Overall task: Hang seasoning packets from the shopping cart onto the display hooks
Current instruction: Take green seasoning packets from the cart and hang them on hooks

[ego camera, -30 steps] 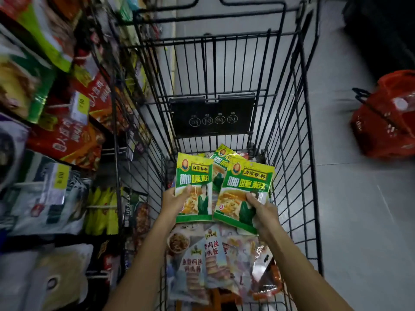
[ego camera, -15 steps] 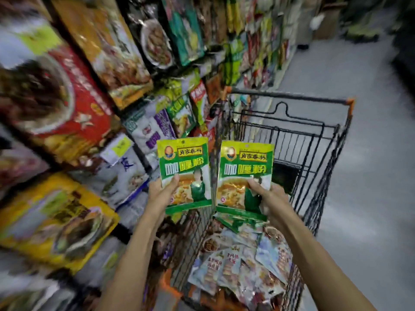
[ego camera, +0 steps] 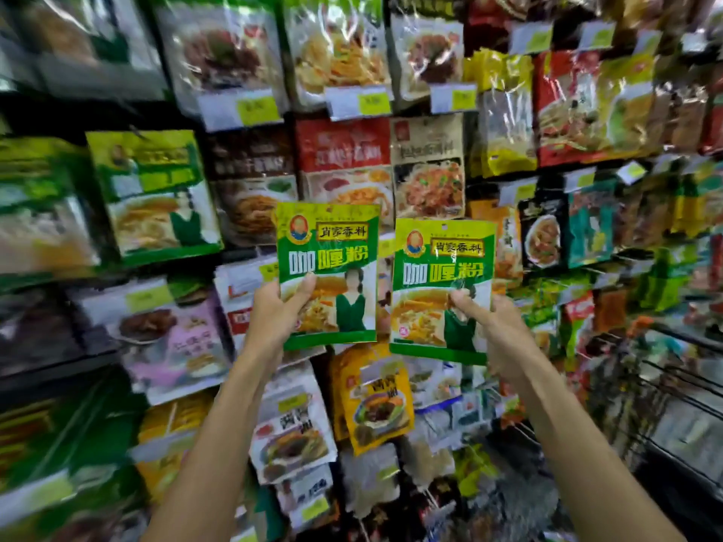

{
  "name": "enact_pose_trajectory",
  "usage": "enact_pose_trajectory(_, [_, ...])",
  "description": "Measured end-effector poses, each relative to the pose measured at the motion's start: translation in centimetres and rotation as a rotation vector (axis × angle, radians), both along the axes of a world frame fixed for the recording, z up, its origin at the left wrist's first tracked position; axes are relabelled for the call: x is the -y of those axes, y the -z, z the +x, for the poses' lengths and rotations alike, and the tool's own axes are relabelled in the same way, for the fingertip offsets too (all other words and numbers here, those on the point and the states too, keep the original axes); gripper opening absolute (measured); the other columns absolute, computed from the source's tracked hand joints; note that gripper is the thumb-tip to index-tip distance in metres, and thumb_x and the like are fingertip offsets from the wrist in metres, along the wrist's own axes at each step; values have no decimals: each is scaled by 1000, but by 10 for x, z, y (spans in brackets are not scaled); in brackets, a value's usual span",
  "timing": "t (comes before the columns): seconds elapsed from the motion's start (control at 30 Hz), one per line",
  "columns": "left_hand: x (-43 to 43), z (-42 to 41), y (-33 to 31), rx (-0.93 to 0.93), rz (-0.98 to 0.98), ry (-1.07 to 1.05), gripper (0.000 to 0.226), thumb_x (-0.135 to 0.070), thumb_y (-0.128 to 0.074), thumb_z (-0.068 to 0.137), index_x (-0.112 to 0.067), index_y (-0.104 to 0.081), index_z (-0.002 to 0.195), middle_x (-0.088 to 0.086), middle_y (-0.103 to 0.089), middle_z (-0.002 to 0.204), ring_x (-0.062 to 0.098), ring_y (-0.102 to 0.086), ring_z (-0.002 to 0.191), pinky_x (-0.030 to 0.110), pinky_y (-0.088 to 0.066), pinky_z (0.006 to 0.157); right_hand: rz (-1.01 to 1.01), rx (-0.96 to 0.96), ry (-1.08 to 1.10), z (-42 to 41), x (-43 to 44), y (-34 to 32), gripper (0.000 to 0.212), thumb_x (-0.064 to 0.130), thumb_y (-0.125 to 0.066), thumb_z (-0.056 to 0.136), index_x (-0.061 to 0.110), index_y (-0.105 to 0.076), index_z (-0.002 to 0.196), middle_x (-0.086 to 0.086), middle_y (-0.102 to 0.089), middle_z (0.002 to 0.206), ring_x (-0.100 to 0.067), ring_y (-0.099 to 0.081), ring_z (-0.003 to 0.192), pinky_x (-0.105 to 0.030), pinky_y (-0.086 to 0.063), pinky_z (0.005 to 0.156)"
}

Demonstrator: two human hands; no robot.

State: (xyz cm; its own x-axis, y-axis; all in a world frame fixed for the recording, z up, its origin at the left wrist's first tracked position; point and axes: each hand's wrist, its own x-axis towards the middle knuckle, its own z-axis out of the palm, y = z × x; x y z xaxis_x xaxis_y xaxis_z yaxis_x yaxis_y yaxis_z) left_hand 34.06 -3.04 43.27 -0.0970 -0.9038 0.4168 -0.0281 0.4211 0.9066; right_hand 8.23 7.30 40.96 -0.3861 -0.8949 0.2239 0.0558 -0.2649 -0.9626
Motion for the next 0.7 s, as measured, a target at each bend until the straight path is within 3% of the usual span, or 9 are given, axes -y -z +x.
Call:
enact_pose_trajectory(0.03, [-2, 21, -12, -16, -33, -38, 18, -46, -65, 83, -31, -68, 91, -8, -74, 86, 27, -68, 90, 44, -55, 73, -22, -26, -35, 16, 11, -12, 21, 33, -69, 81, 16, -68, 94, 16, -73, 77, 10, -64, 78, -12, -42, 59])
enact_pose_trajectory(0.07, [-4, 42, -24, -21, -55, -82, 24, -47, -65, 83, -28, -67, 97, -8, -74, 90, 26, -68, 91, 40, -55, 69, -45, -42, -63, 33, 23, -23, 26, 35, -70, 80, 16, -67, 98, 12, -72, 83, 5, -63, 88, -21, -50, 76])
enact_pose_trajectory(0.1, [-8, 62, -35, -26, -70, -118, 36, -50, -65, 82, -24, -65, 107, -3, -73, 100, 27, -67, 96, 41, -56, 71, -73, -52, -96, 51, 34, -33, 34, 37, -71, 79, 16, -66, 105, 9, -70, 94, 0, -61, 97, -27, -41, 95])
enact_pose_trajectory(0.2, [-19, 123, -66, -94, -116, -199, 48, -52, -67, 79, -18, -62, 111, 11, -68, 111, 34, -64, 101, 61, -50, 86, -142, -94, -209, 104, 65, -64, 54, 43, -71, 79, 7, -61, 118, -10, -64, 120, -19, -57, 115, -44, -41, 104])
enact_pose_trajectory(0.27, [-25, 159, -82, -119, -160, -269, 29, -46, -68, 81, -21, -65, 96, 14, -68, 101, 35, -63, 96, 68, -46, 86, -160, -133, -279, 138, 85, -80, 49, 44, -70, 81, 11, -62, 116, -1, -67, 114, -8, -60, 107, -37, -44, 98])
enact_pose_trajectory(0.4, [-28, 217, -106, -158, -226, -398, 11, -36, -66, 86, -27, -67, 91, 1, -74, 91, 28, -67, 92, 59, -49, 87, -217, -116, -412, 200, 117, -108, 7, 30, -69, 86, 24, -67, 87, 24, -71, 75, 18, -61, 70, -4, -45, 57])
enact_pose_trajectory(0.47, [-25, 240, -113, -163, -251, -435, 12, -35, -65, 87, -24, -66, 93, -5, -74, 82, 21, -69, 83, 48, -53, 83, -225, -120, -458, 224, 129, -118, 11, 30, -70, 86, 21, -67, 79, 17, -73, 80, 8, -65, 82, -15, -48, 71])
enact_pose_trajectory(0.57, [-17, 266, -121, -180, -287, -459, 19, -30, -65, 88, -16, -65, 100, -8, -73, 74, 11, -69, 70, 32, -58, 69, -203, -109, -457, 250, 146, -130, 32, 36, -70, 84, 7, -64, 98, -4, -67, 109, -18, -59, 111, -41, -44, 100])
enact_pose_trajectory(0.7, [-6, 283, -131, -222, -282, -482, 9, -26, -65, 88, -21, -58, 88, -9, -72, 66, 6, -68, 62, 22, -55, 54, -190, -115, -461, 272, 165, -142, 31, 30, -67, 88, 0, -65, 95, -10, -70, 101, -26, -64, 102, -40, -49, 93])
